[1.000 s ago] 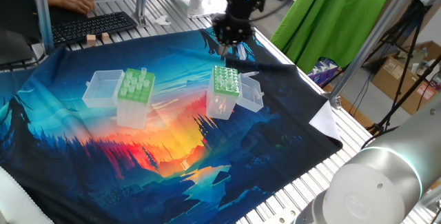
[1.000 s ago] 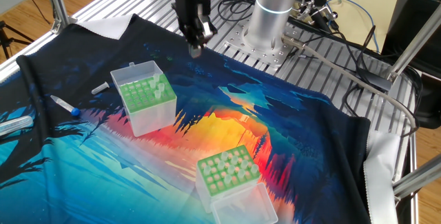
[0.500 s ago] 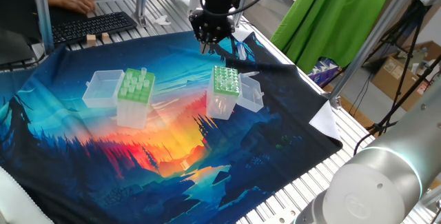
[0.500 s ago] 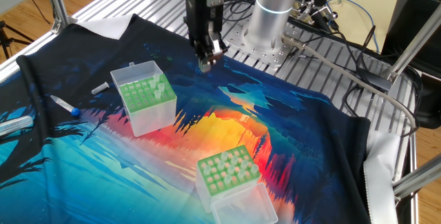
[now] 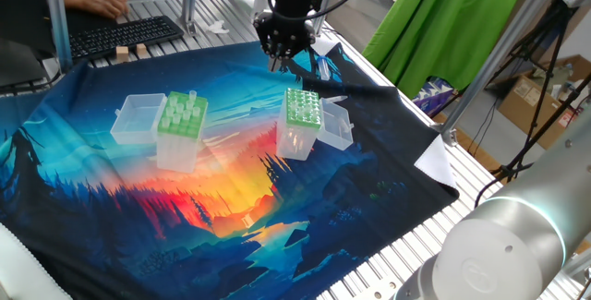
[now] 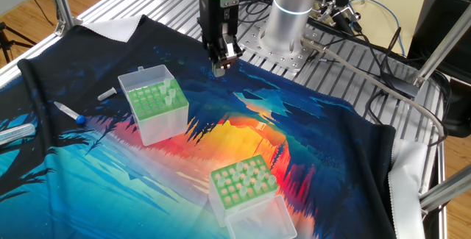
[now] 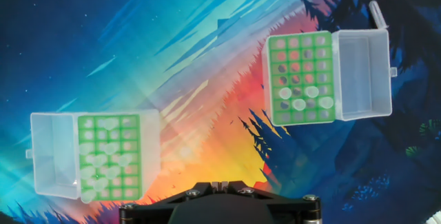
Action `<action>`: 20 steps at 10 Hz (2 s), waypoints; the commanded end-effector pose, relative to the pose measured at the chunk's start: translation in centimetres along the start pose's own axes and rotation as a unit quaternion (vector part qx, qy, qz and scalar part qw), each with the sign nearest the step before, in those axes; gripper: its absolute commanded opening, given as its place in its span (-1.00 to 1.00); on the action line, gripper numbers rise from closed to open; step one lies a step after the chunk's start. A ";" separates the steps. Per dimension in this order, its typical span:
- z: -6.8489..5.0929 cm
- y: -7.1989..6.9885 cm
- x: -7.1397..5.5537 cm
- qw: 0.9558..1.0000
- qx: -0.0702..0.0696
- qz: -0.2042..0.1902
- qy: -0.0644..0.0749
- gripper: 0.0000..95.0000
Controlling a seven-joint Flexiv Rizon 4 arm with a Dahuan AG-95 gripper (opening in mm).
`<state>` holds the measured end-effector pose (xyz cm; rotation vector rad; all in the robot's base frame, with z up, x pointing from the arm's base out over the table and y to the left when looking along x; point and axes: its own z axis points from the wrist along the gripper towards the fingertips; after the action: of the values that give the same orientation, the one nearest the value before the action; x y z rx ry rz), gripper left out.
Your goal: Transfer all large pipette tips from one holder to another
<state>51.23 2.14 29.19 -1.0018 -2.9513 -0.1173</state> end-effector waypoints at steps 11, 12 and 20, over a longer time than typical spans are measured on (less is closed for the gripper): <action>-0.3 0.3 -0.3 1.000 0.018 -0.020 -0.016 -1.00; -0.3 0.3 -0.3 0.999 0.018 -0.024 -0.011 -1.00; -0.3 0.3 -0.3 0.999 0.008 -0.052 -0.004 -1.00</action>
<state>51.61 2.15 29.47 -0.7969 -2.9963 -0.0734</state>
